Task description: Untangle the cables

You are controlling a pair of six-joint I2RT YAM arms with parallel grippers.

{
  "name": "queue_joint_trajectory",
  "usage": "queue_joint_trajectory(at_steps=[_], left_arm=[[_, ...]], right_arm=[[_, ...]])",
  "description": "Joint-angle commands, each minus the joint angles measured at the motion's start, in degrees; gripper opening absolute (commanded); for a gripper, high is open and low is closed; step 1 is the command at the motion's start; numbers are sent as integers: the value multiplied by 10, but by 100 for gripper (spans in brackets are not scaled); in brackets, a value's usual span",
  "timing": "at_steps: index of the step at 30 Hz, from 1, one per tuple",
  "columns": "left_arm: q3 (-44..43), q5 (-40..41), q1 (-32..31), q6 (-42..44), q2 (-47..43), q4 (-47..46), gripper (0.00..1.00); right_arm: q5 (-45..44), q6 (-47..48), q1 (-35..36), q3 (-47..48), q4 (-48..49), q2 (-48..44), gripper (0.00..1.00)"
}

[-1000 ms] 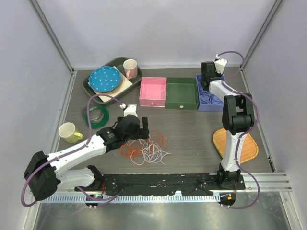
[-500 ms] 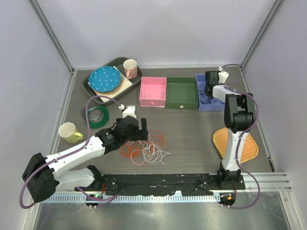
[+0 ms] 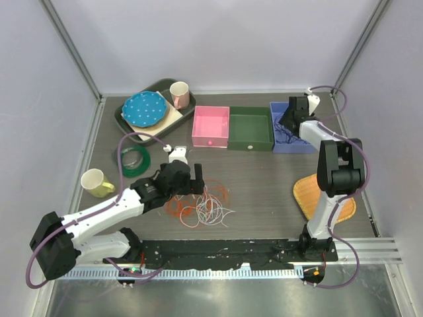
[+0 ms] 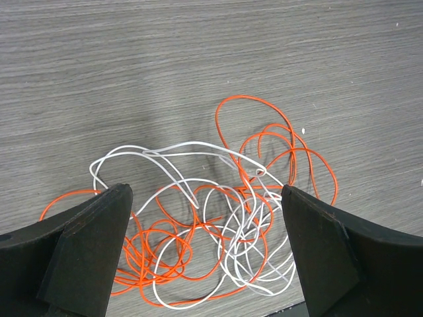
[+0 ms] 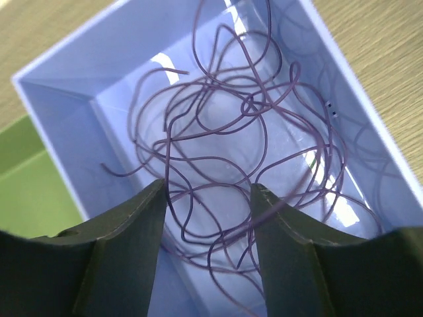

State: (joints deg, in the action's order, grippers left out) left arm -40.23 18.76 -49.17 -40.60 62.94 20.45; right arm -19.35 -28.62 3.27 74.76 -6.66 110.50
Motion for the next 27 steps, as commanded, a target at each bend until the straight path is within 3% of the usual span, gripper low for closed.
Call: queue_joint_trajectory(at_steps=[1,10,11,15,22,27], left_arm=[[2,-4,-1,-11,-18,-9,100],[2,13,-2,-33,-31,14,100],[2,17,-2,-40,-33,26,100],[6,30,-2,-62,-38,52,100],[63,6,-2,-104,-94,66,100],[145,-111,-2,-112,-173,10,100]], right_arm=[[-11,8,2,-1,-13,-78,61],[-56,67,25,-28,-50,-194,79],[-55,79,44,-36,-44,-207,90],[-54,127,131,-96,-25,-291,92],[98,113,298,-289,59,-441,93],[208,72,395,-401,145,-472,91]])
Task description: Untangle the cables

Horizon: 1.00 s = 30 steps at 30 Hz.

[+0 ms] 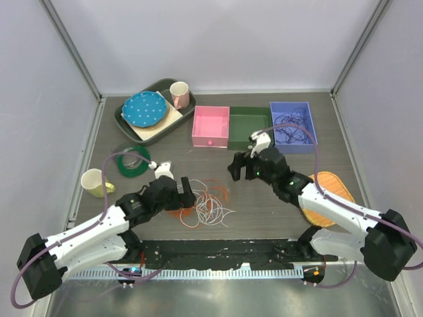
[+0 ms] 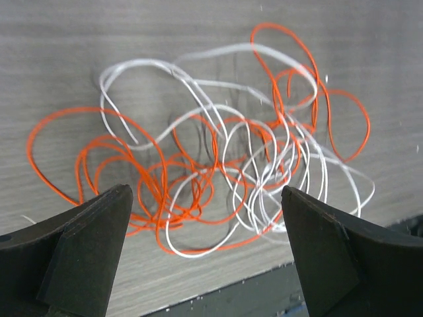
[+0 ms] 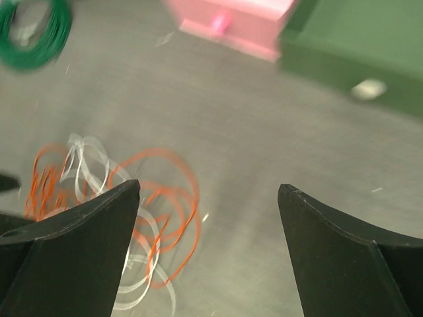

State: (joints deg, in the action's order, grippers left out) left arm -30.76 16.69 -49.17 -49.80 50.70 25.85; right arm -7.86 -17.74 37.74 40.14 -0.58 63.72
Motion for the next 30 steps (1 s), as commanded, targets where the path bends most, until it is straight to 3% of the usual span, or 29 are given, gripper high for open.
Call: queue_joint_trajectory(at_steps=[1,6,9,14,19,21,23,24,27,28,30], left_arm=[[66,-108,-1,-23,-60,-81,100],[106,-128,-2,-47,-79,-120,100],[87,-111,-1,-50,-80,-79,100],[73,-3,-2,-103,-89,28,100],[69,-2,-1,-104,-116,56,100],[72,-8,-2,-102,-135,60,100],[71,-6,-2,-101,-155,67,100],[71,-3,-2,-101,-161,74,100],[66,11,-1,-102,-183,92,100],[64,12,-2,-101,-189,92,100],[56,10,-2,-91,-200,84,100]], right_arm=[[92,-42,65,-62,89,3,90],[36,-68,118,-83,144,73,89],[54,-64,139,-78,202,100,89],[71,-45,175,-60,268,143,89],[65,-52,177,-20,305,228,88],[58,-60,181,-2,322,265,80],[53,-57,183,15,333,283,57],[51,-52,186,22,334,287,35],[51,-36,188,68,294,287,9],[55,-28,190,78,283,284,1],[43,-11,196,110,243,260,1]])
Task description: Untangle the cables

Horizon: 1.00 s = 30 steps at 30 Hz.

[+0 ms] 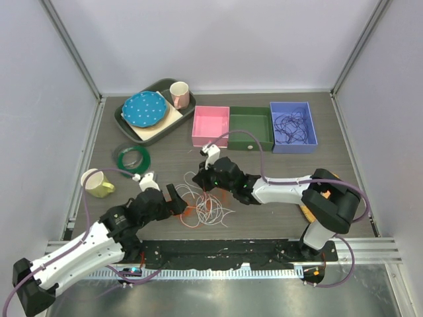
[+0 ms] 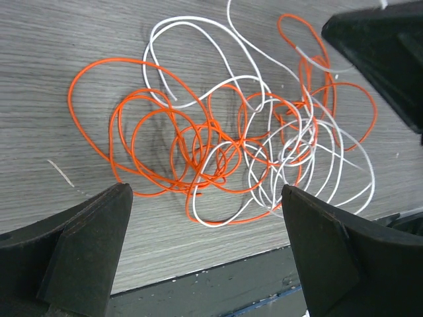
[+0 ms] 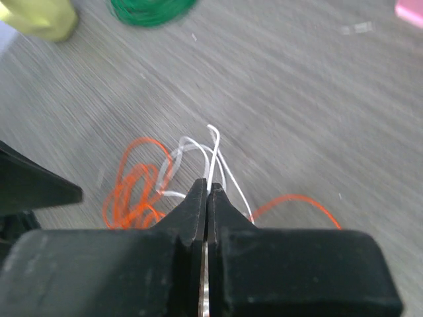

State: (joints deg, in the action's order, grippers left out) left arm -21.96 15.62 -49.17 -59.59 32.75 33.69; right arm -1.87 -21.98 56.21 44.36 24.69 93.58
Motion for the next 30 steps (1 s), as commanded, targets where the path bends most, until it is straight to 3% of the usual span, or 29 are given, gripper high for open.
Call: queue_joint_trajectory(at_steps=[1,7,14,19,23,30], left_arm=[[-38,20,-2,11,-24,1,100],[-53,14,-2,29,-17,-70,100],[-91,-34,-1,74,65,-188,100],[-189,-42,-1,120,129,-224,100],[-209,-85,-1,155,162,-288,100],[-246,-73,-2,192,197,-307,100]], right_arm=[[-22,37,15,77,-23,-49,1],[10,65,20,147,-99,-147,1],[56,94,21,324,-219,-218,1],[14,106,20,440,-259,-212,1],[-44,107,21,512,-263,-195,1],[-45,93,20,553,-288,-184,1]])
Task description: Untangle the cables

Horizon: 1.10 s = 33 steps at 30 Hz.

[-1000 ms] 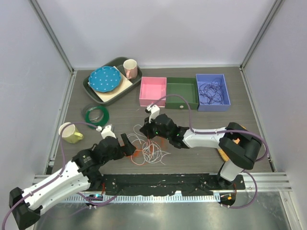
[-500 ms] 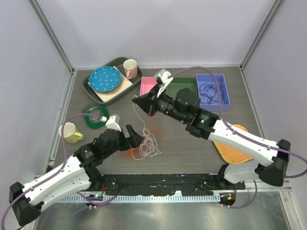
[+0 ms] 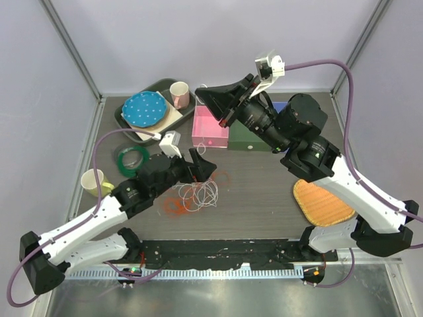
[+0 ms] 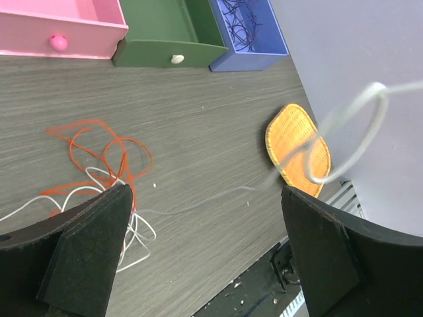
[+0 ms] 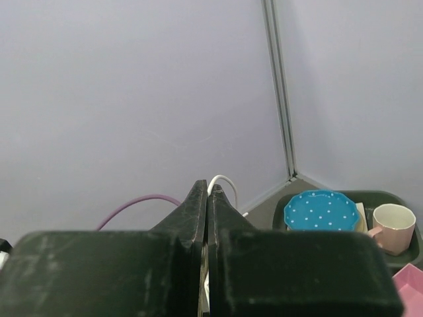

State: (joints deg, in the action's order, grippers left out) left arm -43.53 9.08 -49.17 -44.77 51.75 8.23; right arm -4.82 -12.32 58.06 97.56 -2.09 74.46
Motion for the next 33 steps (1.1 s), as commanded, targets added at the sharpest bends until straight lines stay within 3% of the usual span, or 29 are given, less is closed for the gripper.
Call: queue_joint_trajectory(at_steps=[1,4,5,6,7,12,14,17,18,19,24,27,28,30,31,32,33], left_arm=[[-35,-6,-1,50,11,-58,100],[-38,14,-2,73,21,-79,95],[-39,17,-1,80,24,-75,88],[-44,23,-1,81,27,-66,74],[-44,28,-1,80,34,-58,71],[-25,29,-1,66,54,-101,70],[-35,37,-2,73,74,-92,63],[-62,49,-1,77,95,-51,37],[-73,52,-2,76,106,-43,12],[-76,51,-1,75,108,-34,1],[-110,82,-2,78,83,19,1],[-159,129,-1,97,50,50,1],[-174,145,-1,105,38,63,0],[-217,153,-2,119,31,72,1],[-231,154,-1,136,27,76,0],[-244,154,-2,142,26,77,1],[-269,153,-2,149,26,78,1]], right_arm=[[-17,-8,2,20,-20,5,1],[-6,-18,1,37,-16,4,1],[-5,-25,2,46,-22,6,1],[-5,-26,1,56,-26,8,1],[-7,-26,2,74,-30,9,1],[0,-22,2,100,-48,2,1],[2,-24,2,100,-48,-5,1],[-3,-17,1,103,-54,-13,1],[-19,-14,1,102,-56,-20,1],[-32,-8,2,100,-60,-24,1],[-182,47,2,52,-90,-45,1],[-307,83,1,-29,-115,-64,1],[-346,84,1,-99,-111,-84,1],[-347,83,2,-178,-104,-109,15],[-305,84,1,-263,-88,-136,40],[-276,82,2,-308,-71,-149,55],[-249,78,2,-354,-43,-163,63]])
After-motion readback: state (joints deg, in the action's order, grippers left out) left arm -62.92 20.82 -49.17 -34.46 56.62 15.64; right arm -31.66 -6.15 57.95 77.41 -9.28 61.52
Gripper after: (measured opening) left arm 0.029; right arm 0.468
